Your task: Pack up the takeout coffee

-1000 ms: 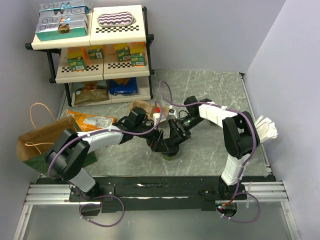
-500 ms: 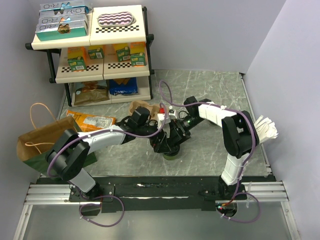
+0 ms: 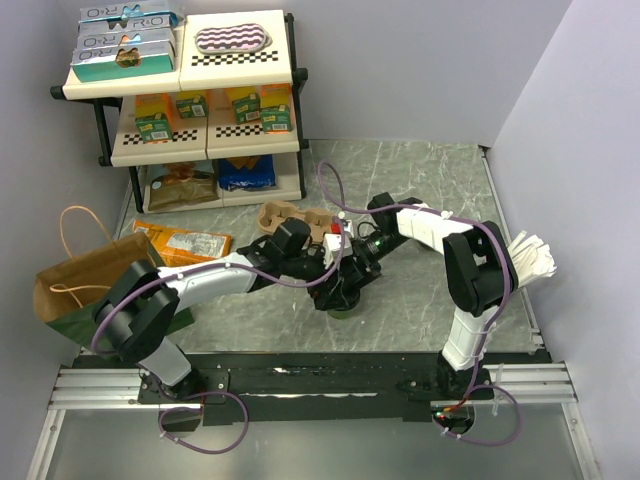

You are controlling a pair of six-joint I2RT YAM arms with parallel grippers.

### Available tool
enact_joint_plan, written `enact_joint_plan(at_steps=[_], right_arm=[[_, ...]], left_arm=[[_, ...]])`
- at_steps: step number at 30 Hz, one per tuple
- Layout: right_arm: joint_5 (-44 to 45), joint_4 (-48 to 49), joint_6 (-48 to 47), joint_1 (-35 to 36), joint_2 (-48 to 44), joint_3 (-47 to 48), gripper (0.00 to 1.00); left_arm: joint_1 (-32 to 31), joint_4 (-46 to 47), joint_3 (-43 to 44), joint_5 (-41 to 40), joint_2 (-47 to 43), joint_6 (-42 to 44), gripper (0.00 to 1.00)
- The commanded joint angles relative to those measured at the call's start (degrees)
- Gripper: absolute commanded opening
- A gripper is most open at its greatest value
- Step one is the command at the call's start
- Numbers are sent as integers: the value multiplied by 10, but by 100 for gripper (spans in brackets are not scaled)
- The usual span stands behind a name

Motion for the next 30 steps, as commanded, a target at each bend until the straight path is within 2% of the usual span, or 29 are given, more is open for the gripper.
enact_joint_plan(at_steps=[1,7,17,25,30], right_arm=[[25,11,-8,3,12,-2,96],[33,11,-8,3,12,-4,96],[45,11,-10,2,20,-11,94],[46,8,-11,-2,18,-8,94],[24,2,-12,-23,8,17,94]], left_arm=[[-5,-47,3,-166,23,59,99],[-16,-74,17,-217,38,69,99],[-32,-133,49,-292,119,65,100],[-34,-156,68,-292,144,66,99],[-33,-116,53,-245,96,64,99]])
